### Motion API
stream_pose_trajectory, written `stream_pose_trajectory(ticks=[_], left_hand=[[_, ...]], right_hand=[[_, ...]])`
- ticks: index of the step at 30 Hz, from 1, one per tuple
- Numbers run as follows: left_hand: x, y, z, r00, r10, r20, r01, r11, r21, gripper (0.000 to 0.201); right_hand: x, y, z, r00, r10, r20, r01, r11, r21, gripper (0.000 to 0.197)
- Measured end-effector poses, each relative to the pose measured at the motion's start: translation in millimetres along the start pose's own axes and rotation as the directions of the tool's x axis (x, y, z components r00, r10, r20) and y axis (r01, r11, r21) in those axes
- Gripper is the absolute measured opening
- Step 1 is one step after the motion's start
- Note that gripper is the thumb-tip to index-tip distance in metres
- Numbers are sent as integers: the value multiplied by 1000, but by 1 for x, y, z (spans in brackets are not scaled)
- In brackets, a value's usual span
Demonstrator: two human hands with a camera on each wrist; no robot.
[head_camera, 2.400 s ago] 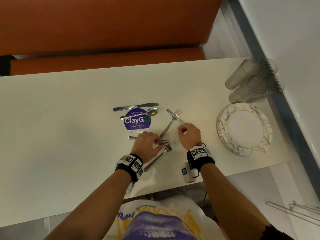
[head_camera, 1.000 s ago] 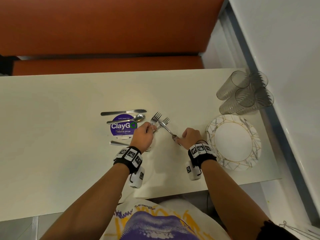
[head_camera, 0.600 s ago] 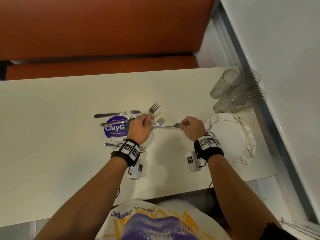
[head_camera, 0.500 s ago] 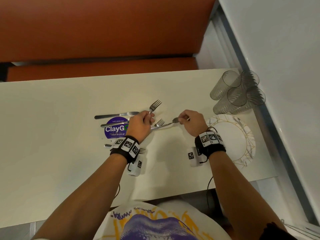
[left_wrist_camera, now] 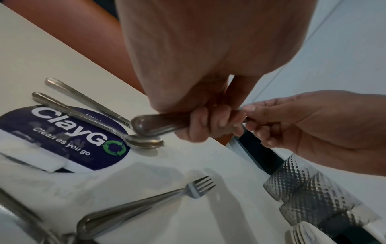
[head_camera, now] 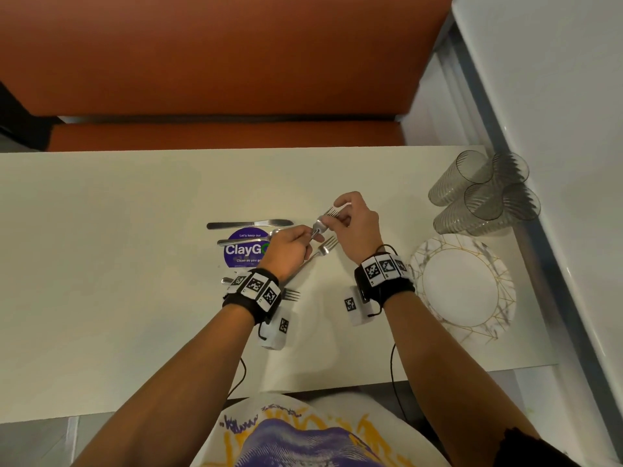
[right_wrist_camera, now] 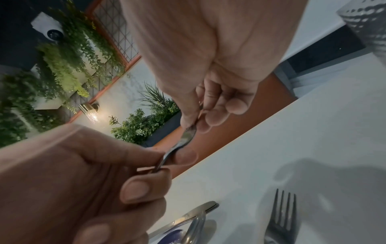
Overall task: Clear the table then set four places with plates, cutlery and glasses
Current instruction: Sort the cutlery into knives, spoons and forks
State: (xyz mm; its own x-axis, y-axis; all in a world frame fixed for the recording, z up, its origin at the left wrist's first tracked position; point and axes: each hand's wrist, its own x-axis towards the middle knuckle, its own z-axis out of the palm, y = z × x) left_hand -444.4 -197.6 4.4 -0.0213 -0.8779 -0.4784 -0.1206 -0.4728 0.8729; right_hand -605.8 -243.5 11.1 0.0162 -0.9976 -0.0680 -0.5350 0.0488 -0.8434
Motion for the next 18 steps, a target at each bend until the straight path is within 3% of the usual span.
stream_pose_trajectory(ticks=[10,15,18], left_hand=[[-8,-10,-22,999,25,22,-26,997,67,29],[-11,-14,-26,994,105,-1,-103,978,180,27],[-9,-14,-26,990,133,-40,-121,969,217,27]], right_hand=[[-3,-16,16,997,27,74,-25,999,-30,4],[-5,-25,16,991,104,79,-107,994,35,4],[-8,-23,16,990,134,53,-138,988,70,15]])
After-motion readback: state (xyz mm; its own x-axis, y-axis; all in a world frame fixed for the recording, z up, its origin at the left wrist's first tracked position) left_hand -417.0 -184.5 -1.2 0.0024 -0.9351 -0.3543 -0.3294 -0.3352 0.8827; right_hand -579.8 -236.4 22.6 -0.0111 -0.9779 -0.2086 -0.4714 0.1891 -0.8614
